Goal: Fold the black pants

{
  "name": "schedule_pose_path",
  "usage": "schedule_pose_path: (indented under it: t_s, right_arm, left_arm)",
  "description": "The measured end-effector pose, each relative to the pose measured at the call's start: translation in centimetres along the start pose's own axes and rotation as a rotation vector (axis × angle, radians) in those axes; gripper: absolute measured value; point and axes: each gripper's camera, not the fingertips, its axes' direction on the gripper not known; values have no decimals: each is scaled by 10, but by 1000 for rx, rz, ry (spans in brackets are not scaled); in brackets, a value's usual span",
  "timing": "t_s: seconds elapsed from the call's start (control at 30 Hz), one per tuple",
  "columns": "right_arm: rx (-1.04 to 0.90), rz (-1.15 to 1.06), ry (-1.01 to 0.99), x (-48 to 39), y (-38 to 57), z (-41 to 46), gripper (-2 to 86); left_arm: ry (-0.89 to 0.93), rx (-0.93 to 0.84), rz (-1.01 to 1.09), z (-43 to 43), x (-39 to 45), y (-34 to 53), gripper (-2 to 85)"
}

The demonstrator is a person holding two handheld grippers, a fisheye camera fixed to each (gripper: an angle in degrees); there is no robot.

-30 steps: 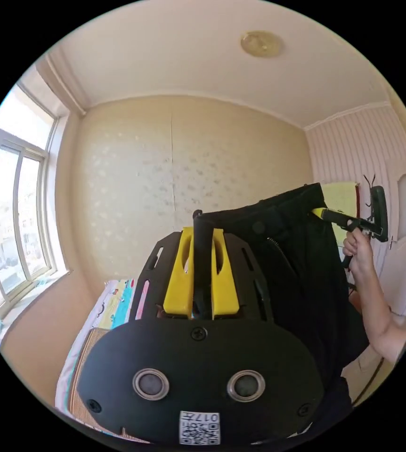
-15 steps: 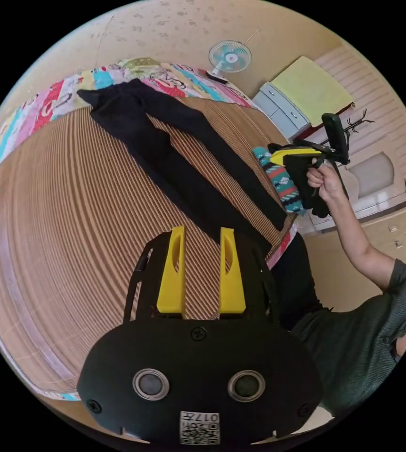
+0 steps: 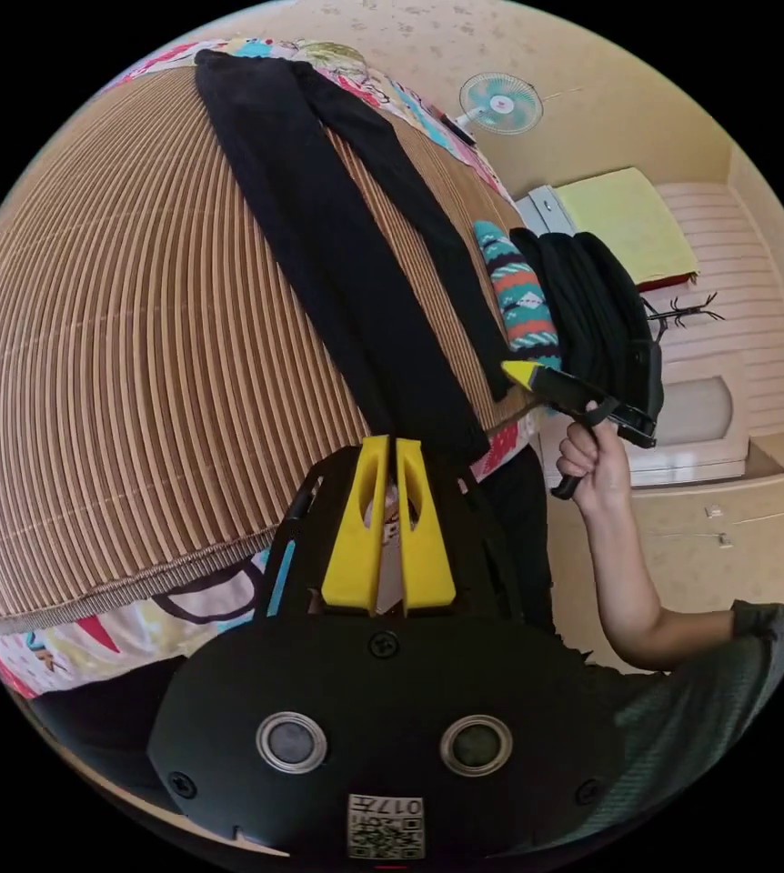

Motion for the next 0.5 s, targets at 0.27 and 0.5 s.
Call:
schedule_pose_path:
  t_s: [0.27,0.5]
  right_arm:
    - [65,65,372,21,11,-8,90]
    - [-144,-2,374,44,-12,11,88]
  left_arm:
    - [-60,4,-185,-121,-71,49,4]
    - [-3,39,-133,-121,-55,36,116]
